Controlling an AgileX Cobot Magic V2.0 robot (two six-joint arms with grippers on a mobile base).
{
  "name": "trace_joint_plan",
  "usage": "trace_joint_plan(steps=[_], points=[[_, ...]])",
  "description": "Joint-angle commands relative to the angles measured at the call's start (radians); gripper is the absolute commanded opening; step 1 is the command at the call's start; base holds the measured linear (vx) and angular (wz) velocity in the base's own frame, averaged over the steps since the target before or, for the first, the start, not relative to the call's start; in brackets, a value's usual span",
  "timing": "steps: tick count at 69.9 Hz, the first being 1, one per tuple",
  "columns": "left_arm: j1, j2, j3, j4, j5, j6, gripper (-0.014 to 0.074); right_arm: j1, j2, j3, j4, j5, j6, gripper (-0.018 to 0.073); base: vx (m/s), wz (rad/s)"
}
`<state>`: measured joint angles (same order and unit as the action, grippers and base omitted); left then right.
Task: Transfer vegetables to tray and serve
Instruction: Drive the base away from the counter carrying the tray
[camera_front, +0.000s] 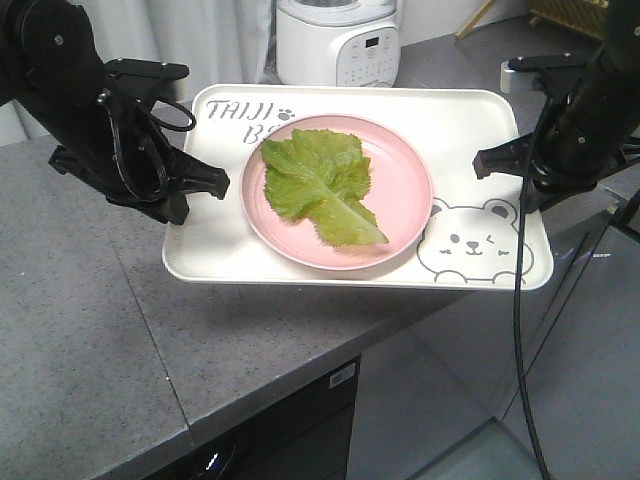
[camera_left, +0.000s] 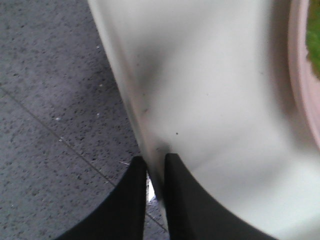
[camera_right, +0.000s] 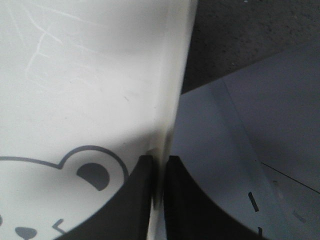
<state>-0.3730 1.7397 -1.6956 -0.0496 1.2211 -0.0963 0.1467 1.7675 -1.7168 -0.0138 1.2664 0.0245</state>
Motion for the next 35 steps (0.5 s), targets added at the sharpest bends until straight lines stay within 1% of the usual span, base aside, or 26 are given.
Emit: trace_joint_plan(steps=[1, 35], points=[[-0.016, -0.061, -0.038, -0.079, -0.078, 0.024, -0.0006, 0.01, -0.052, -0.032, 0.06, 0.016, -0.025, -0.0006, -0.01, -0.29], [-0.016, -0.061, -0.038, -0.079, -0.078, 0.024, -0.0006, 0.01, -0.052, -0.032, 0.06, 0.016, -0.025, -0.0006, -0.01, -0.26]])
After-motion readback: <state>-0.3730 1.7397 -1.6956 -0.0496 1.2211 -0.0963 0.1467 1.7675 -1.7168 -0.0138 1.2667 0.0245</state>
